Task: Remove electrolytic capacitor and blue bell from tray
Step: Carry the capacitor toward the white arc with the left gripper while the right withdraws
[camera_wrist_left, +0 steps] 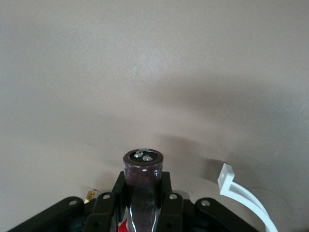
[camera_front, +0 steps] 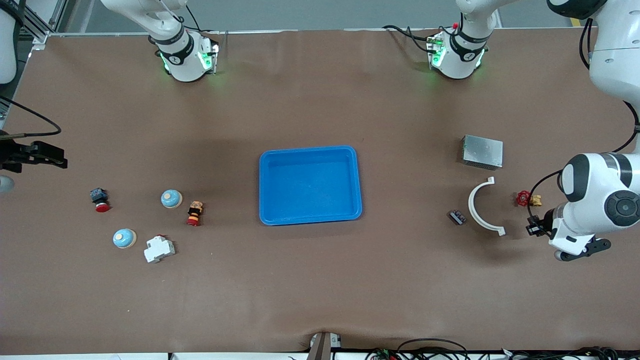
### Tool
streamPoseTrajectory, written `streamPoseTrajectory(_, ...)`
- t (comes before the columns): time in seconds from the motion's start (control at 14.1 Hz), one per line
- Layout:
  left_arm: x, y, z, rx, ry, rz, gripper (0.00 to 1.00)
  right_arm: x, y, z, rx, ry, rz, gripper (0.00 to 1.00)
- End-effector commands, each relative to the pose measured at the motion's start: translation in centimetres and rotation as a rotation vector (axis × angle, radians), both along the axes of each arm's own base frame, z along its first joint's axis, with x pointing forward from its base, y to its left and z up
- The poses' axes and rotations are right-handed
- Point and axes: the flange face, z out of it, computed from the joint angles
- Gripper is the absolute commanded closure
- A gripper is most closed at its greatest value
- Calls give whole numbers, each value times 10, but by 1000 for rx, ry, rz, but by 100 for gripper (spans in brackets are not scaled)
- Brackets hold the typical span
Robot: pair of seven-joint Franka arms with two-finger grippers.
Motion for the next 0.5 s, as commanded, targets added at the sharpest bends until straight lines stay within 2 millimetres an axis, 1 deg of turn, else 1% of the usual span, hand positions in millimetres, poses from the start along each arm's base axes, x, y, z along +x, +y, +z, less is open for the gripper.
streamPoseTrajectory(0.0,-8,-5,-12,12,-13,-42,100,-7,-5,10,47,-21,-5,0)
streamPoseTrajectory(0.14,-10,-4,-17,11,-6,-42,100,-10,0,28,78,-75,-24,0)
streamPoseTrajectory(0.28,-9,-6,-27,0,-17,-49,100,-21,6,49,133,-109,-82,0)
streamPoseTrajectory(0.42,-8,-10,-30,-2,-24,-45,100,-28,13,64,157,-131,-124,0)
